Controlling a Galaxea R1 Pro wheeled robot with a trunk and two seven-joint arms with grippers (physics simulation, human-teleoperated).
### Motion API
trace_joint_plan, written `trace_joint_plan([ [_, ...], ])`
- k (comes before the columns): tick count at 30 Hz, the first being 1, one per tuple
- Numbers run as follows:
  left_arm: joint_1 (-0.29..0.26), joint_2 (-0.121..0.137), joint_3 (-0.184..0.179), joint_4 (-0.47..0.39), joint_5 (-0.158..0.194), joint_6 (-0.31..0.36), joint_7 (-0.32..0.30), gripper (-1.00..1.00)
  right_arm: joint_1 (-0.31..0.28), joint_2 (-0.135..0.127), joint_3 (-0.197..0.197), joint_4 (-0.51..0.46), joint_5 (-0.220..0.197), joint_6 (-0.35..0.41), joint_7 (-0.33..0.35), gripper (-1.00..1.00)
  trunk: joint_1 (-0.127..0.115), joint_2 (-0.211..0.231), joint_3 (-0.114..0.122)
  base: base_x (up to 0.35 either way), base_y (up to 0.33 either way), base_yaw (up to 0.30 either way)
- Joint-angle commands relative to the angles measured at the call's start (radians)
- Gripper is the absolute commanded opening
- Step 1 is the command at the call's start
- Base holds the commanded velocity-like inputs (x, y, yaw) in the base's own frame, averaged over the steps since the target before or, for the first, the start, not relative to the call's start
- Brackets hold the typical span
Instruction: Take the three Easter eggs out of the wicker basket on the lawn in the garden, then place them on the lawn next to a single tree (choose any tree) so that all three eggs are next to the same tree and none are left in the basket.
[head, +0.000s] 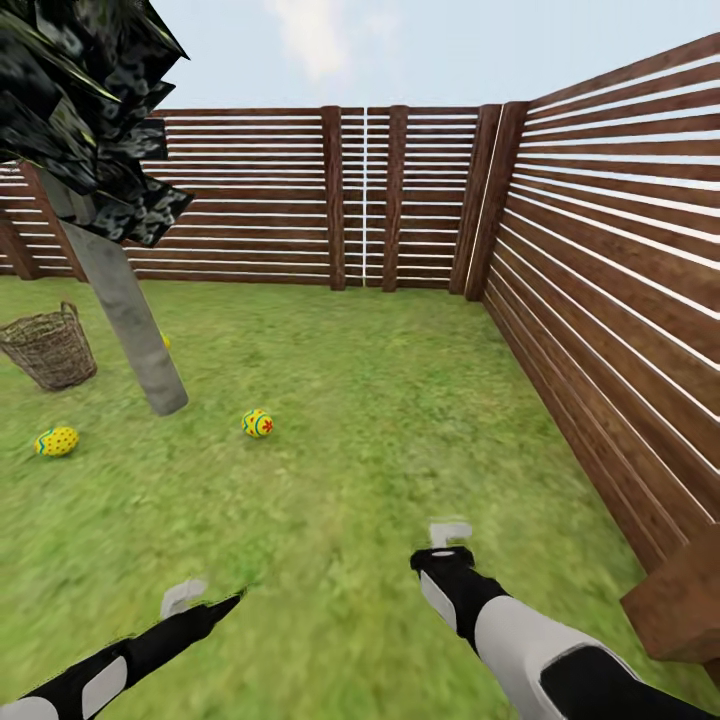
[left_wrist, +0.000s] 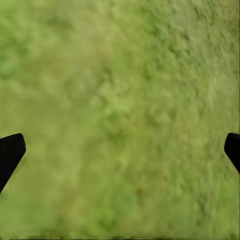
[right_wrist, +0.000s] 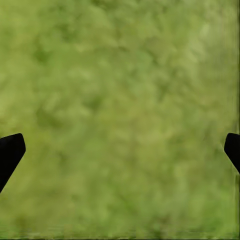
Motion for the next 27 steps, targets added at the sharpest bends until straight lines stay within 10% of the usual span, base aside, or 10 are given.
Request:
trace_joint_plan([
  [1, 0.0, -0.006, -0.009, 0.02, 0.008, -0.009, -0.002, 1.0, -0.001, -0.001, 0.01, 0.033, -0.007, -0.015, -0.005, 1.0, -0.004, 0.007, 0.003, 0.0, 0.0, 0.0],
  [12, 0.005, -0.057, -0.04, 0.172, 0.007, -0.055, 0.101, 1.0, 0.083, -0.009, 0.011, 0.226, -0.004, -0.203, 0.033, 1.0, -0.046, 0.084, 0.037, 0.0, 0.0, 0.0],
  [27, 0.064, -0.104, -0.074, 0.197, 0.004, -0.072, 0.313, 1.0, 0.214, -0.12, 0.015, 0.23, 0.002, -0.233, 0.278, 1.0, -0.104, 0.189, 0.084, 0.0, 0.0, 0.0],
])
